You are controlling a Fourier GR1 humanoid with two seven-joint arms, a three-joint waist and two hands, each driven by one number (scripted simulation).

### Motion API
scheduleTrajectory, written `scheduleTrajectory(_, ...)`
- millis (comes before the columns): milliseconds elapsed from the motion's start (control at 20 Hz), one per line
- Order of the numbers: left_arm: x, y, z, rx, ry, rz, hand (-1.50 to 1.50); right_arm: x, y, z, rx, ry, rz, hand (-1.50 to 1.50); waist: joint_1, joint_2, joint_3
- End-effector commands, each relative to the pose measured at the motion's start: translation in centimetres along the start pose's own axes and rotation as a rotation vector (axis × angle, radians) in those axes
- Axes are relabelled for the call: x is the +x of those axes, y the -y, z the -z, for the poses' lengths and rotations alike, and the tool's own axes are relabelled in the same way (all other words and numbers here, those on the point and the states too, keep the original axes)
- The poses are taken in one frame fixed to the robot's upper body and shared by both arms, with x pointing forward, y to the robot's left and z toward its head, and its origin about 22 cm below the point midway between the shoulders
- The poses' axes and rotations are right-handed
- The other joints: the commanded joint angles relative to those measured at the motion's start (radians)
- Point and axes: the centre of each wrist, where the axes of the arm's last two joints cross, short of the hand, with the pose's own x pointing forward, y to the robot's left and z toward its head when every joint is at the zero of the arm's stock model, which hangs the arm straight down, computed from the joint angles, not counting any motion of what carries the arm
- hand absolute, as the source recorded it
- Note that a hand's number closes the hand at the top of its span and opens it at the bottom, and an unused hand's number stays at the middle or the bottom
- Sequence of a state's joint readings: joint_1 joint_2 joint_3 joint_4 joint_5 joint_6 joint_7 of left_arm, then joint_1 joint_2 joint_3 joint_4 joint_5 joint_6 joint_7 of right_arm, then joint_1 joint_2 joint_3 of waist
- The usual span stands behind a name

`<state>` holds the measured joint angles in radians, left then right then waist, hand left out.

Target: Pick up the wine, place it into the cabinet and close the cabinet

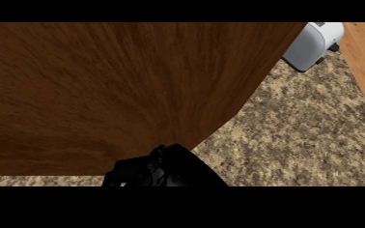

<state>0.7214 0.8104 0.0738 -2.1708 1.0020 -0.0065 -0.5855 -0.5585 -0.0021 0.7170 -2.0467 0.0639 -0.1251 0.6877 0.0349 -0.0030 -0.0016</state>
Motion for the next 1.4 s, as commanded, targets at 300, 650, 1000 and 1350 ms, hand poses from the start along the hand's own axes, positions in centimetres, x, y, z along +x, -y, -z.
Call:
scheduleTrajectory(300, 1.3, -0.8, -0.1, -0.019, -0.026, -0.015, -1.5, -0.1, 3.8, 8.0, -0.122, -0.014, -0.054, 1.5, -0.006, 0.003, 0.001)
scheduleTrajectory(650, 1.4, -0.2, 0.2, -0.044, -0.072, -0.033, -1.5, -4.0, 9.5, 11.1, -0.18, -0.049, -0.103, 1.5, -0.009, 0.008, 0.002)
scheduleTrajectory(1000, -0.9, 1.7, 2.0, -0.09, -0.094, -0.054, -1.5, -5.8, 14.0, 12.1, -0.226, -0.053, -0.126, 1.5, -0.019, 0.013, 0.001)
scheduleTrajectory(1350, -2.9, 2.4, 2.3, -0.037, -0.111, -0.041, -1.5, -6.5, 16.7, 11.2, -0.253, -0.052, -0.171, 1.5, -0.033, 0.017, 0.0)
